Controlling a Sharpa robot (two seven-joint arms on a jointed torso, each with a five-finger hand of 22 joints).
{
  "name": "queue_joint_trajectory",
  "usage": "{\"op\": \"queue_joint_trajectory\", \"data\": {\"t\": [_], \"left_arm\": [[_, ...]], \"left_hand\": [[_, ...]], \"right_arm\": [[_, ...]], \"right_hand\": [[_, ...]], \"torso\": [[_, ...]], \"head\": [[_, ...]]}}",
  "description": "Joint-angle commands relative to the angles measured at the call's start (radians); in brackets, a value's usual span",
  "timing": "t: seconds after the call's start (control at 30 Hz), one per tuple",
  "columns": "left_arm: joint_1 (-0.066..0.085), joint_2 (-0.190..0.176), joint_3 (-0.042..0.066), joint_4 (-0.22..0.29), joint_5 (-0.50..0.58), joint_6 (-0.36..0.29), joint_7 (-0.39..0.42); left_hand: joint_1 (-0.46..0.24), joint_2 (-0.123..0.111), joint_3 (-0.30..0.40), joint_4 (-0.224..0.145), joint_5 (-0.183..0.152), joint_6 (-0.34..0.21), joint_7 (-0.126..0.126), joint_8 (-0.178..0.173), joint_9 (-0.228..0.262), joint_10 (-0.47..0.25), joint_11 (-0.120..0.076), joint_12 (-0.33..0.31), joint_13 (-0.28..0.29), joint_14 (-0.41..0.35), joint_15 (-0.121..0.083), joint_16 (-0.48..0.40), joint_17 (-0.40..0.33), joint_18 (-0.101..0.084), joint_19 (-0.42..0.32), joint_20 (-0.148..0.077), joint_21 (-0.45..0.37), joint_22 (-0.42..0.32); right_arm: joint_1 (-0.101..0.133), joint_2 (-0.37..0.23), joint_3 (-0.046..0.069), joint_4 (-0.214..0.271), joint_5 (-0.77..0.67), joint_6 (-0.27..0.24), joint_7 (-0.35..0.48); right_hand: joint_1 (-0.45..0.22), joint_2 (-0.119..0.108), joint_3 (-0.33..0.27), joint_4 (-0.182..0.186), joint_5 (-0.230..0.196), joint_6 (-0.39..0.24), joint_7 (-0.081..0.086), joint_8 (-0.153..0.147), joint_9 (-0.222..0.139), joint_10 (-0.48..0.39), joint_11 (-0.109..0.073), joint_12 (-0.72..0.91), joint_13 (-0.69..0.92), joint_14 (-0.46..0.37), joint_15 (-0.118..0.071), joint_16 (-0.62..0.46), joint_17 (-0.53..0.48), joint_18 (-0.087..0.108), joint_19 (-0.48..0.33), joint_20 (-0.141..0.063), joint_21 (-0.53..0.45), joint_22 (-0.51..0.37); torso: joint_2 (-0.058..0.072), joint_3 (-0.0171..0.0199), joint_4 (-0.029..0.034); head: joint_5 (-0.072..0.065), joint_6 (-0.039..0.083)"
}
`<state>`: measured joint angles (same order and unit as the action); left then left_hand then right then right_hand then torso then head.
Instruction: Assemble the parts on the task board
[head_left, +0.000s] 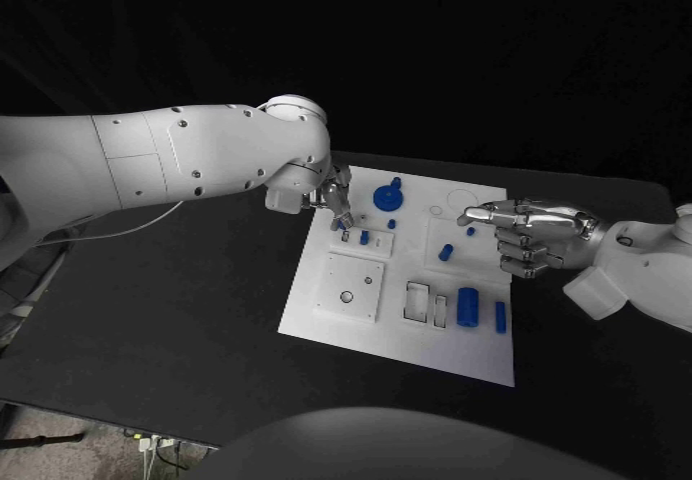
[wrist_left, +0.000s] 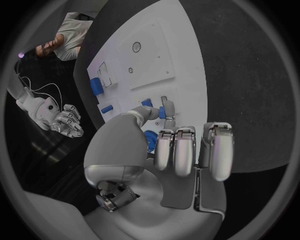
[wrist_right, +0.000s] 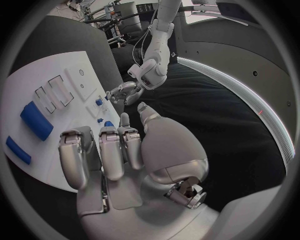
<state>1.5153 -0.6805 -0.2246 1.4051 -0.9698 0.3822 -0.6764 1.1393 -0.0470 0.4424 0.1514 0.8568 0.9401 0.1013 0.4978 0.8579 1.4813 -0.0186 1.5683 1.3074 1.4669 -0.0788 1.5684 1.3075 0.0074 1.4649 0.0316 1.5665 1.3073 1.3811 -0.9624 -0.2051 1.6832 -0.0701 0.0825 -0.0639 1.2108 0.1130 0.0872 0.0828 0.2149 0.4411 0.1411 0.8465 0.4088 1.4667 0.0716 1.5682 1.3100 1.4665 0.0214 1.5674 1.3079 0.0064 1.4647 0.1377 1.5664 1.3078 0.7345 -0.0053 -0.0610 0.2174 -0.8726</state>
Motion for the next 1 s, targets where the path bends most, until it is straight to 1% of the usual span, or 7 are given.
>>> {"op": "queue_joint_trajectory", "data": {"t": [0.03, 0.3, 0.37, 0.47, 0.53, 0.7, 1.0], "left_arm": [[0.007, 0.016, 0.001, -0.013, 0.056, 0.122, -0.09], [0.016, 0.058, 0.007, -0.05, 0.067, 0.228, -0.164], [0.016, 0.066, 0.01, -0.059, 0.073, 0.241, -0.175], [0.017, 0.082, 0.013, -0.077, 0.091, 0.252, -0.187], [0.017, 0.089, 0.014, -0.086, 0.098, 0.25, -0.191], [0.017, 0.095, 0.016, -0.097, 0.098, 0.226, -0.189], [0.017, 0.092, 0.007, -0.101, 0.077, 0.213, -0.186]], "left_hand": [[-0.022, 0.0, 0.167, -0.15, -0.014, 0.066, -0.077, 0.015, 0.031, 0.089, -0.028, 0.003, 0.263, 0.104, -0.011, 0.002, 0.263, -0.007, 0.106, -0.007, 0.004, 0.263], [-0.081, 0.003, 0.236, -0.183, -0.035, 0.056, -0.086, 0.06, 0.145, 0.089, -0.037, 0.003, 0.263, 0.104, -0.019, 0.002, 0.263, -0.007, 0.106, -0.015, 0.004, 0.263], [-0.092, 0.005, 0.251, -0.189, -0.05, 0.053, -0.087, 0.063, 0.163, 0.089, -0.038, 0.003, 0.263, 0.104, -0.02, 0.002, 0.263, -0.007, 0.106, -0.017, 0.004, 0.263], [-0.116, 0.012, 0.285, -0.205, -0.099, 0.049, -0.088, 0.061, 0.193, 0.089, -0.039, 0.003, 0.263, 0.104, -0.022, 0.002, 0.263, -0.007, 0.106, -0.019, 0.004, 0.263], [-0.126, 0.014, 0.298, -0.21, -0.118, 0.048, -0.087, 0.057, 0.203, 0.089, -0.039, 0.003, 0.263, 0.104, -0.022, 0.002, 0.263, -0.007, 0.106, -0.019, 0.004, 0.263], [-0.132, 0.019, 0.306, -0.213, -0.131, 0.044, -0.086, 0.05, 0.208, 0.089, -0.038, 0.003, 0.263, 0.104, -0.021, 0.002, 0.263, -0.007, 0.106, -0.019, 0.004, 0.263], [-0.136, 0.023, 0.303, -0.211, -0.127, 0.04, -0.083, 0.038, 0.208, 0.089, -0.036, 0.003, 0.263, 0.104, -0.02, 0.002, 0.263, -0.007, 0.106, -0.018, 0.004, 0.263]], "right_arm": [[-0.001, 0.001, 0.0, 0.001, 0.002, 0.012, -0.008], [-0.001, 0.006, 0.0, -0.003, 0.002, 0.015, -0.012], [-0.001, 0.008, 0.0, -0.006, 0.002, 0.016, -0.012], [-0.001, 0.013, 0.0, -0.011, 0.005, 0.018, -0.013], [-0.001, 0.016, 0.0, -0.014, 0.007, 0.019, -0.013], [-0.003, 0.02, 0.0, -0.018, 0.009, 0.021, -0.012], [-0.004, 0.022, 0.0, -0.022, 0.014, 0.02, -0.009]], "right_hand": [[0.005, 0.004, 0.001, -0.006, 0.004, 0.006, 0.0, -0.002, -0.001, 0.104, -0.005, 0.003, 0.261, 0.104, 0.001, 0.003, 0.263, -0.006, 0.106, -0.001, 0.004, 0.263], [0.009, 0.007, 0.002, -0.008, 0.005, 0.007, -0.001, -0.002, -0.002, 0.104, -0.006, 0.003, 0.261, 0.104, 0.001, 0.003, 0.263, -0.006, 0.106, -0.001, 0.004, 0.263], [0.01, 0.009, 0.003, -0.009, 0.006, 0.008, -0.001, -0.002, -0.003, 0.104, -0.006, 0.003, 0.261, 0.104, 0.0, 0.003, 0.263, -0.006, 0.106, -0.002, 0.004, 0.263], [0.01, 0.009, 0.003, -0.009, 0.006, 0.008, -0.001, -0.002, -0.003, 0.104, -0.006, 0.003, 0.261, 0.104, 0.0, 0.003, 0.263, -0.006, 0.106, -0.002, 0.004, 0.263], [0.01, 0.009, 0.003, -0.009, 0.006, 0.008, -0.001, -0.002, -0.003, 0.104, -0.006, 0.003, 0.261, 0.104, 0.0, 0.003, 0.263, -0.006, 0.106, -0.002, 0.004, 0.263], [0.012, 0.01, 0.003, -0.009, 0.008, 0.008, -0.002, -0.002, -0.004, 0.104, -0.007, 0.003, 0.261, 0.104, 0.0, 0.003, 0.263, -0.006, 0.106, -0.002, 0.004, 0.263], [0.013, 0.011, 0.004, -0.01, 0.008, 0.008, -0.002, -0.002, -0.005, 0.104, -0.007, 0.003, 0.261, 0.104, -0.001, 0.003, 0.263, -0.006, 0.106, -0.002, 0.004, 0.263]], "torso": [[-0.001, -0.0008, -0.0005], [0.0, -0.001, -0.0004], [0.0, -0.0006, -0.0007], [0.0, 0.0003, 0.0003], [0.0, 0.0004, -0.0003], [-0.001, -0.0009, -0.001], [-0.002, -0.0003, 0.0011]], "head": [[0.002, 0.0], [0.001, 0.0], [0.002, 0.0], [0.002, 0.0], [0.004, 0.0], [0.004, 0.0], [0.005, 0.0]]}}
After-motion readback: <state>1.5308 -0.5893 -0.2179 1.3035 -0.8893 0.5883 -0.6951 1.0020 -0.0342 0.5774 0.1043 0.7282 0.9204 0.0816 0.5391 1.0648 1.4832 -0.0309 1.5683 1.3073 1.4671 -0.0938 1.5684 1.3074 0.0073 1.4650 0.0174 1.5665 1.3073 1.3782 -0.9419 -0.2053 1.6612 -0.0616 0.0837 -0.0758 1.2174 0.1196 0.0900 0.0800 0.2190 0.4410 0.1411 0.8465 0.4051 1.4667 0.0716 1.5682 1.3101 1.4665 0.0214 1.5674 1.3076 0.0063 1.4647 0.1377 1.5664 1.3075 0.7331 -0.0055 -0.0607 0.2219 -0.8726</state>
